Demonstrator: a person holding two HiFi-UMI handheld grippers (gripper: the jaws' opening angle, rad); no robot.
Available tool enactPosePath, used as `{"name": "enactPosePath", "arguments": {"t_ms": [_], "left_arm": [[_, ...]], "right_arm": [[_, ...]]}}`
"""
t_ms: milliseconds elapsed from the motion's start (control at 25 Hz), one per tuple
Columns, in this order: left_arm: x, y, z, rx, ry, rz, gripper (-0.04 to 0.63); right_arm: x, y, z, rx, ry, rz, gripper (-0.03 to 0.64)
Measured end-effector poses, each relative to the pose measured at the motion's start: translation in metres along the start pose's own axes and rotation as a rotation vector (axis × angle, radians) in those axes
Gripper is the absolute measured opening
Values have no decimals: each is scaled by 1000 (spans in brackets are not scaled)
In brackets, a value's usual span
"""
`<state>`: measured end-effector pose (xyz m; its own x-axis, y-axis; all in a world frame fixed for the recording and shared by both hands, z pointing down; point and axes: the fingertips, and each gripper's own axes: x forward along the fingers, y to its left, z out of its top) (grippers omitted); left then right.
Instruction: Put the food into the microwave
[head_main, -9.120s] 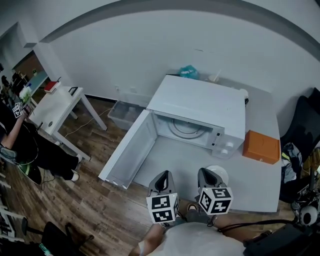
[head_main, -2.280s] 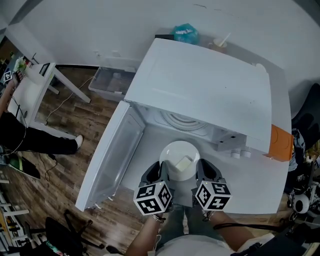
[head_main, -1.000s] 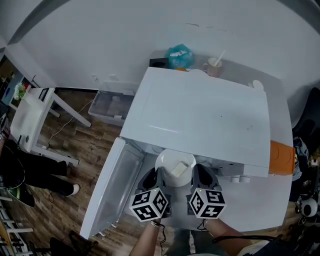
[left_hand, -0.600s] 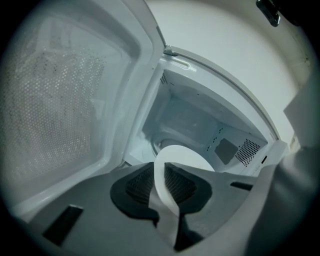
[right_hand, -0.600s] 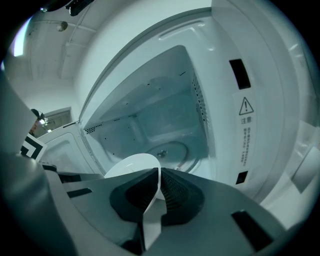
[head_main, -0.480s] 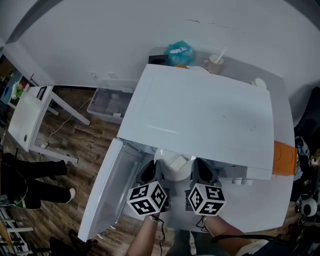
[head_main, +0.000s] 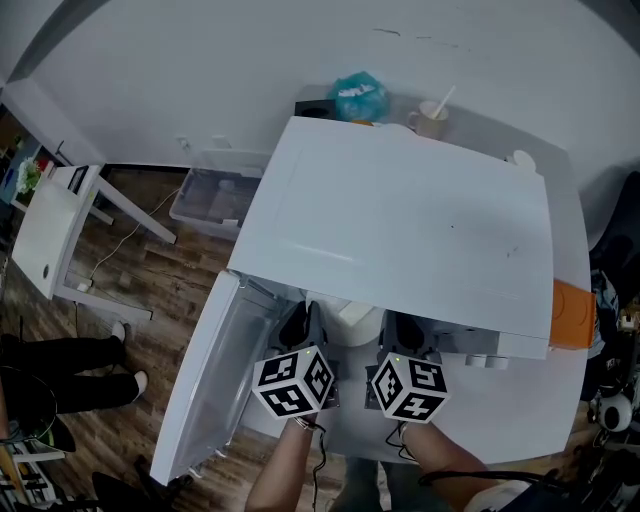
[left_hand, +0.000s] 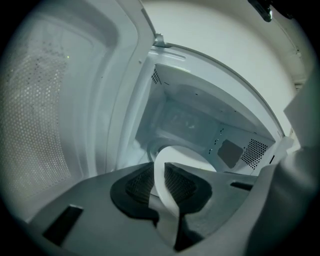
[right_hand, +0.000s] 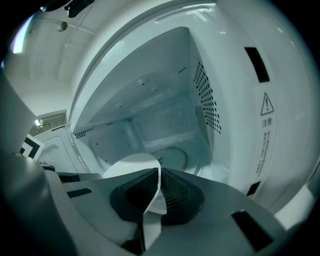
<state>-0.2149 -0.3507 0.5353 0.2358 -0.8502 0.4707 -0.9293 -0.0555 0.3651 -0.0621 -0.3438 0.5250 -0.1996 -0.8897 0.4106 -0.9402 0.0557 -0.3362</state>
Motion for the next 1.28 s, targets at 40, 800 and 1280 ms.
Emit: {"name": "enactPosePath", "arguments": {"t_ms": [40,800,1280], "left_arm": [[1,0,0,1,-1,-1,66],[29,-1,0,40,-23,1,67],[40,-6,-3,69,-39,11,67]], "right_arm": [[1,-1,0,0,-3,-4,21],[18,-10,3,1,-40,-80,22],[29,-18,-3,-34,-21,-108,23]]}}
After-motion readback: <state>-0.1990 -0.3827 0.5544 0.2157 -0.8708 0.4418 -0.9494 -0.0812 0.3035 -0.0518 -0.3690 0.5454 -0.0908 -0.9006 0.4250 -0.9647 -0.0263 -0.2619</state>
